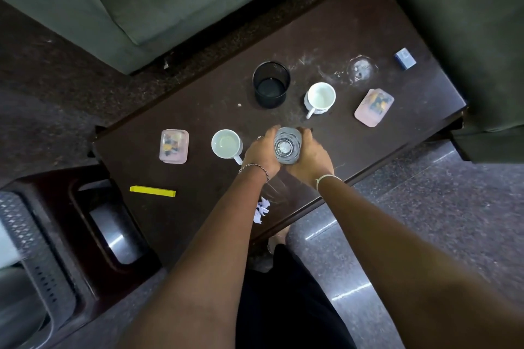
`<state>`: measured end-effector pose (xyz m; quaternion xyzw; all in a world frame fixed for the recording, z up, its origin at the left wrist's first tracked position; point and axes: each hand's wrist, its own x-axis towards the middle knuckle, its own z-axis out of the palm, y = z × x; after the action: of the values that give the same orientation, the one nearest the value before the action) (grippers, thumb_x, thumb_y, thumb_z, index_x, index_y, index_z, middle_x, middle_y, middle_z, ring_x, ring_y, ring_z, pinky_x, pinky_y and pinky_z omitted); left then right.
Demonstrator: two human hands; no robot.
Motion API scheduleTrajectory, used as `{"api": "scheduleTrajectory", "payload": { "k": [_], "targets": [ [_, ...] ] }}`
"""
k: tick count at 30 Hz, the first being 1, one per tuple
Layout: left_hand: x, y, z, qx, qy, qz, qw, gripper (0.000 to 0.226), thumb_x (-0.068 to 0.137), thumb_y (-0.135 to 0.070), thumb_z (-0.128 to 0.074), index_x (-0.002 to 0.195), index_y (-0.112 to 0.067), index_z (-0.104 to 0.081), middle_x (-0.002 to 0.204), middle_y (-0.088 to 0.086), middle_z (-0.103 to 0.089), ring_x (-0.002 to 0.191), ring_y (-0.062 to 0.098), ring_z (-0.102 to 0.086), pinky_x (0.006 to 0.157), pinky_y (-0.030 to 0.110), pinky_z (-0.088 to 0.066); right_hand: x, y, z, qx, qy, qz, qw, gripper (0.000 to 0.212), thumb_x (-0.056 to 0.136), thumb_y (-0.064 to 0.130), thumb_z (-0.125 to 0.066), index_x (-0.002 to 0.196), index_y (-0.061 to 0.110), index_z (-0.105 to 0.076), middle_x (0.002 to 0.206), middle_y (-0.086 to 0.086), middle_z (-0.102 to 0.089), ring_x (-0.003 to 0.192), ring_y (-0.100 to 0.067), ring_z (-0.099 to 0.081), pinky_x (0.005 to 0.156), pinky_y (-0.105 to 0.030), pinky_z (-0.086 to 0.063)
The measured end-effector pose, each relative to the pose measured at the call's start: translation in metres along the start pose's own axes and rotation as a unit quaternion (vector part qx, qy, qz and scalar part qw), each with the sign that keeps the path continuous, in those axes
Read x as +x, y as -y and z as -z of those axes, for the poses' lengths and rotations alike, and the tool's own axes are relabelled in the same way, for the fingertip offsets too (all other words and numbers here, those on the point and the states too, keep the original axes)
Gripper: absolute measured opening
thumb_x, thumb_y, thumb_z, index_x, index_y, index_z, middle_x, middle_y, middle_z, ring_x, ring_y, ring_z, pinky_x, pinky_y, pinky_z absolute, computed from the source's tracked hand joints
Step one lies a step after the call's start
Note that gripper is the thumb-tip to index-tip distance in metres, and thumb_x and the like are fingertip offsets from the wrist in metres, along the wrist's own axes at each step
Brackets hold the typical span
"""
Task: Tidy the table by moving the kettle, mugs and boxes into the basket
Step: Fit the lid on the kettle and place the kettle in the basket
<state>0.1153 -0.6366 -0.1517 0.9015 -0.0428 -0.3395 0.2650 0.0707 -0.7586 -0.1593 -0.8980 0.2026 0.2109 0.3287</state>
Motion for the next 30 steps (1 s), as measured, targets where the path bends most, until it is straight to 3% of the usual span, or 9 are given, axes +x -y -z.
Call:
{"api": "scheduleTrajectory", "payload": {
  "k": [4,7,9,14,19,30],
  "targets": [
    [-0.009,-0.004,0.003,-0.004,0.014,0.007,1.000,0.090,0.078,-0.014,-0.073,0.149,-0.030,-0.021,0.132,0.011,-0.057,0.119,0.032,-0.055,0.100,0.043,-0.047,-0.003,0.005,0.006,0.005,0.022,0.001,1.000,0.092,0.062,0.035,-0.084,0.135,0.016,-0.031,0.125,-0.008,-0.059,0.107,-0.027,-0.062,0.086,-0.038,-0.054],
    [-0.024,-0.007,0.012,-0.008,0.019,0.013,1.000,0.098,0.074,-0.017,-0.078,0.151,-0.022,-0.017,0.136,0.014,-0.053,0.125,0.033,-0.052,0.103,0.043,-0.044,-0.012,0.012,0.015,-0.013,0.034,0.006,0.999,0.114,0.061,0.038,-0.086,0.149,0.013,-0.018,0.152,-0.011,-0.034,0.139,-0.030,-0.036,0.112,-0.043,-0.037],
    [-0.038,-0.010,0.023,-0.013,0.015,0.015,1.000,0.101,0.072,-0.019,-0.080,0.151,-0.018,-0.017,0.140,0.015,-0.050,0.128,0.034,-0.049,0.105,0.041,-0.042,-0.021,0.020,0.022,-0.028,0.028,0.013,0.999,0.119,0.062,0.036,-0.087,0.152,0.014,-0.011,0.159,-0.010,-0.020,0.147,-0.030,-0.020,0.117,-0.044,-0.027],
    [-0.081,-0.007,0.057,-0.031,-0.021,0.000,0.999,0.095,0.074,-0.015,-0.078,0.150,-0.015,-0.022,0.144,0.013,-0.048,0.133,0.030,-0.045,0.107,0.038,-0.040,-0.058,0.054,0.037,-0.083,-0.006,0.091,0.992,0.114,0.066,0.025,-0.085,0.152,0.012,-0.012,0.161,-0.009,-0.013,0.149,-0.029,-0.014,0.117,-0.041,-0.027],
    [-0.135,0.016,0.087,-0.012,-0.079,0.007,0.997,0.077,0.079,-0.015,-0.070,0.146,-0.017,-0.032,0.138,0.014,-0.053,0.125,0.035,-0.050,0.102,0.040,-0.043,-0.103,0.099,0.034,-0.096,-0.005,0.163,0.982,0.100,0.075,0.025,-0.078,0.151,0.011,-0.016,0.161,-0.011,-0.015,0.148,-0.028,-0.016,0.119,-0.041,-0.024],
    [-0.289,0.141,0.127,-0.096,-0.224,0.025,0.970,0.061,0.083,-0.018,-0.066,0.139,-0.017,-0.042,0.134,0.009,-0.054,0.125,0.024,-0.050,0.104,0.034,-0.040,-0.234,0.196,-0.052,-0.128,0.019,0.302,0.945,0.081,0.082,0.021,-0.066,0.149,0.008,-0.024,0.159,-0.010,-0.021,0.147,-0.024,-0.020,0.118,-0.037,-0.025]
  ]
}}
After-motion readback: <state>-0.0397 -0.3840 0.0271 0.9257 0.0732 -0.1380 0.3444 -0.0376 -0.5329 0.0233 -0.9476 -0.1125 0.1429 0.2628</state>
